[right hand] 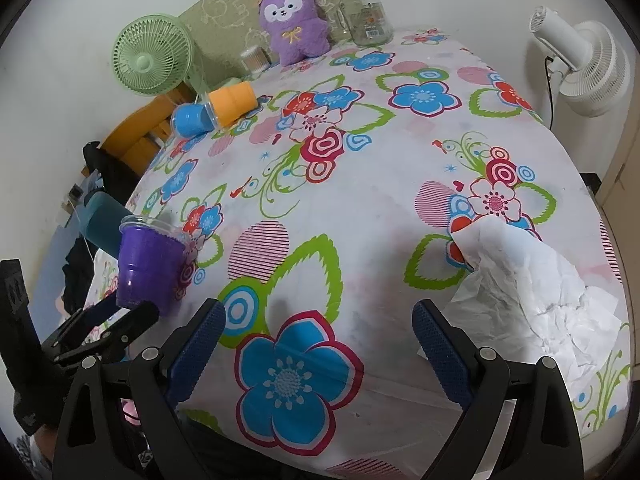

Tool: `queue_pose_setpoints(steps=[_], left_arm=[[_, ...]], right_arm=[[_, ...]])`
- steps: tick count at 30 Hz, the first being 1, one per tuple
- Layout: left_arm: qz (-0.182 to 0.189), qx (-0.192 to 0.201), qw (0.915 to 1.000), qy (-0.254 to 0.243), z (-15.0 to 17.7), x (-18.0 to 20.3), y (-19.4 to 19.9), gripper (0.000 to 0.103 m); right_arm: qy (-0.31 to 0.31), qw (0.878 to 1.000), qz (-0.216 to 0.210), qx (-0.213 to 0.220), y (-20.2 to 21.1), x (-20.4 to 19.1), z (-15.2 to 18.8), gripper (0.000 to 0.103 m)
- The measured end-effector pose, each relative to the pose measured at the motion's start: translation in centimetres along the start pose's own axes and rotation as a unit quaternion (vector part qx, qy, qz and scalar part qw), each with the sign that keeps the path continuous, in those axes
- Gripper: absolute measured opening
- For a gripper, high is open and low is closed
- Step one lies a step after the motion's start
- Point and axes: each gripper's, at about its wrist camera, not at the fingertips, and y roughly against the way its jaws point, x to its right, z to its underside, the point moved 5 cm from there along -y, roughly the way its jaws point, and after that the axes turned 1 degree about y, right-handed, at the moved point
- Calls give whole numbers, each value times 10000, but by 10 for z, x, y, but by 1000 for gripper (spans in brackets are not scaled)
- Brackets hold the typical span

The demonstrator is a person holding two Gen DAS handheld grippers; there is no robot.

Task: Flip cup upside down

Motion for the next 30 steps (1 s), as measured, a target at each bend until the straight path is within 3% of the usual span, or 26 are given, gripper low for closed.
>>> queue_pose_setpoints(steps=[3,9,18,30], left_arm=[[51,-33,10000,44,-2,-2,-3,57],[91,-2,9999,118,-7,-8,-3,56],[250,342,9990,130,-28,-8,33,56],[222,427,9987,175,-35,-12,46,56]], right_arm=[[11,10000,16,-21,-1,-1,0,96],[33,10000,22,-36,-3,-4,-2,96],[101,9999,-20,-62,-7,-11,-3,96],[117,9999,-17,-45,-5,-13,-3,96]])
